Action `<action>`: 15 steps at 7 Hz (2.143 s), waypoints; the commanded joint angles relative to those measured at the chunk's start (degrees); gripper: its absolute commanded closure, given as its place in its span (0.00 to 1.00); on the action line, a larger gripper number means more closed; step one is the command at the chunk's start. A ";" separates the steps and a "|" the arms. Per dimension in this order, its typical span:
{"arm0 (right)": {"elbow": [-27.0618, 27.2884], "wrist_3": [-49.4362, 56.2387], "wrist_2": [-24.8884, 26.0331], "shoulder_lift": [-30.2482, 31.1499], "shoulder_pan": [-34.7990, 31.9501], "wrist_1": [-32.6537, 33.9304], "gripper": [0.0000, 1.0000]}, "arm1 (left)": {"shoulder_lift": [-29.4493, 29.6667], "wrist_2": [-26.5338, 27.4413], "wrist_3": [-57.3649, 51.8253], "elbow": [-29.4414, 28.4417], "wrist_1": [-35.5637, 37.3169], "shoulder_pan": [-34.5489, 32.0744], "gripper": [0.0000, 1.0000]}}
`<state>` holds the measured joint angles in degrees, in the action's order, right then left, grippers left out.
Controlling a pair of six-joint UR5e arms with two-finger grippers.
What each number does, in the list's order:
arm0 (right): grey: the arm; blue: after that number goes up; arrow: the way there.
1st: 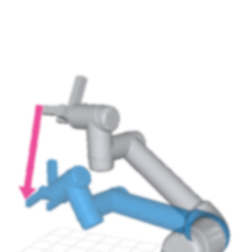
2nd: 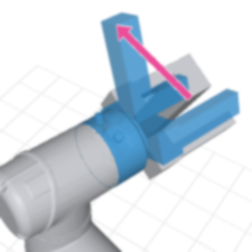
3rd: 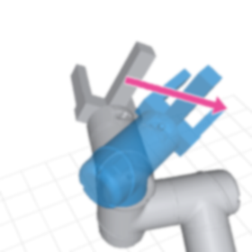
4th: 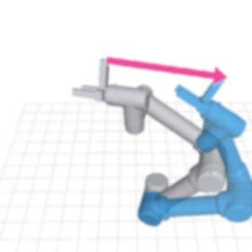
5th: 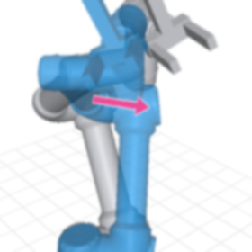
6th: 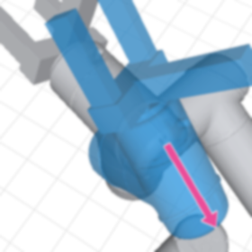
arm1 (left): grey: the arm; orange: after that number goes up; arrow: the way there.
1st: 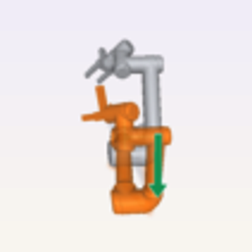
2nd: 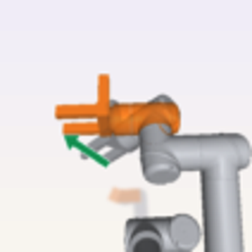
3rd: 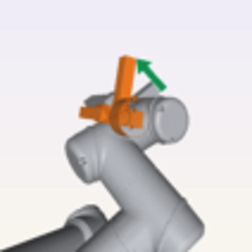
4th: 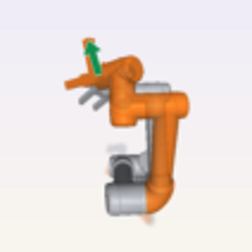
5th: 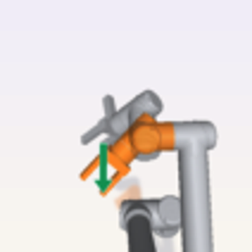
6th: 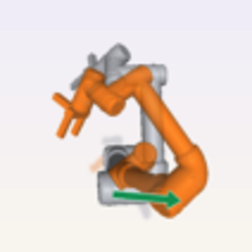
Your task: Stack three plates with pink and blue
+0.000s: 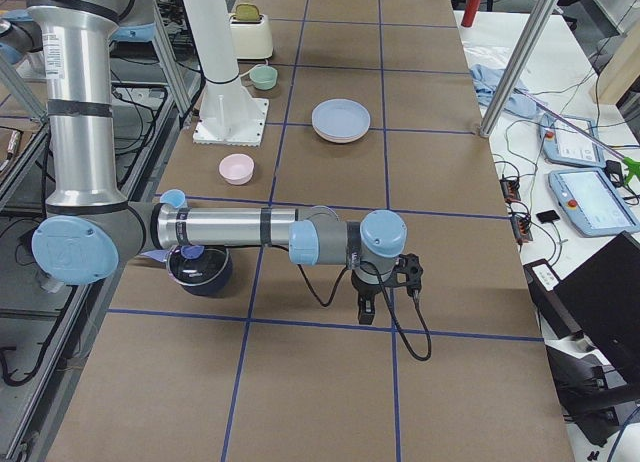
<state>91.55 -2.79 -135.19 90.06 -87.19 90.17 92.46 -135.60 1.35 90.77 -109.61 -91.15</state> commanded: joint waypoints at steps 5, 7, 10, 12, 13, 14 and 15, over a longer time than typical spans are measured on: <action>1.17 0.07 0.10 -2.61 -4.13 4.23 0.00 | -1.31 0.25 0.15 0.20 -0.25 -0.08 0.00; 1.17 0.07 0.37 -2.52 -4.04 3.96 0.00 | -2.02 0.34 0.23 0.64 -0.34 0.01 0.00; 1.00 -0.02 -0.07 -1.82 -4.04 3.88 0.00 | -1.94 0.17 0.23 0.20 -0.25 0.10 0.00; 1.08 -0.02 -0.42 -1.82 -4.04 3.70 0.00 | -1.94 0.07 0.23 0.72 -0.25 0.01 0.00; 0.91 -0.02 -0.34 -1.82 -3.96 3.61 0.00 | -1.93 0.16 0.15 0.73 -0.25 0.01 0.00; 1.00 -0.02 -0.33 -1.82 -3.96 3.61 0.00 | -2.20 0.16 0.15 0.73 -0.25 0.01 0.00; 1.69 -0.02 -0.33 -1.90 -3.96 3.53 0.00 | -2.20 0.08 0.15 0.73 -0.25 -0.08 0.00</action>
<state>92.69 -2.81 -135.53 88.23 -91.16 93.77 90.35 -135.47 1.50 91.49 -109.86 -91.17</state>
